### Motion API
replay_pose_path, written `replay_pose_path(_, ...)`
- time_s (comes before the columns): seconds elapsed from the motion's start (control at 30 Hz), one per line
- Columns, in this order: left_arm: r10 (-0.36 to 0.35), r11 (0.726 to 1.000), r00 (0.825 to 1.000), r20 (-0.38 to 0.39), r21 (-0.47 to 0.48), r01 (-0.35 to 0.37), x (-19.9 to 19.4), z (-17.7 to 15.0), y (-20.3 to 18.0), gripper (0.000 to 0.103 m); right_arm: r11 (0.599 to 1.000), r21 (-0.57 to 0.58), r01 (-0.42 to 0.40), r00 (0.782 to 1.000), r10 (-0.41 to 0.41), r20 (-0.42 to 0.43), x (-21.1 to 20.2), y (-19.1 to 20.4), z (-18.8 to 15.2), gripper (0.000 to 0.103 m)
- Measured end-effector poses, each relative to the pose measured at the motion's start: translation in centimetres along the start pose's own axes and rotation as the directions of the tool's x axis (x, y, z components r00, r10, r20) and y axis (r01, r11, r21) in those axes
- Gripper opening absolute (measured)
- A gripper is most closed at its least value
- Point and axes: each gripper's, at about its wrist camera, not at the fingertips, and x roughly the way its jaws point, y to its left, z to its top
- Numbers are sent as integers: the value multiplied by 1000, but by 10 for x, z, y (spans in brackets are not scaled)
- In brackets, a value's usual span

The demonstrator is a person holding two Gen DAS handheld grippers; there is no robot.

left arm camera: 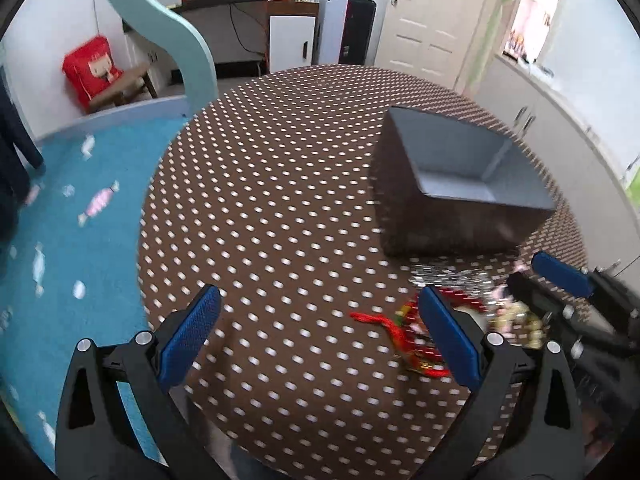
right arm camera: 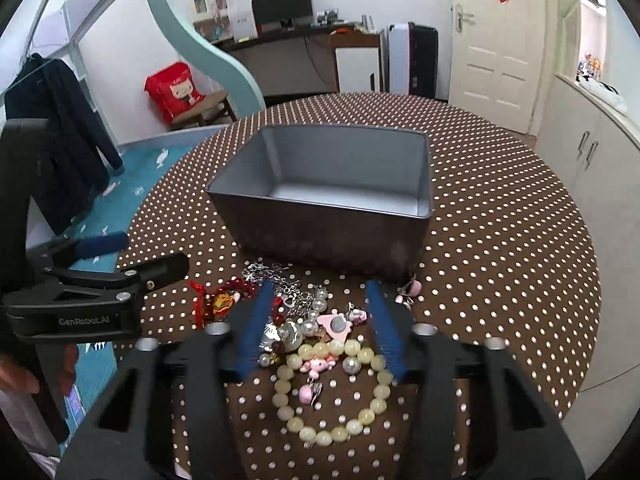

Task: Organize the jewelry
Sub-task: 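Lower the right tool onto the silver chains and close it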

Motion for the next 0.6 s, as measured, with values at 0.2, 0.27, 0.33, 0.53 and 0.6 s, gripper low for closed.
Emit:
replay_pose_path(0.2,-34,999,999,-17,-13,33,5,6,11,97,995,-95,-30,997,24,-69,17,9,7,22)
replay_pose_path(0.27,-32,999,999,-16,-6,32,4,7,13,97,991,-126,-44,996,33,-88,23,14,8,22)
replay_pose_path(0.33,-46,999,999,-20,-3,46,5,6,14,97,983,-172,-60,993,41,-112,28,19,9,21)
replay_pose_path(0.53,-61,998,997,-38,6,61,9,5,10,97,954,-293,-62,987,16,-158,48,24,8,10)
replay_pose_path(0.6,-68,998,997,-46,9,68,9,6,8,97,943,-328,-62,988,11,-153,48,26,7,8)
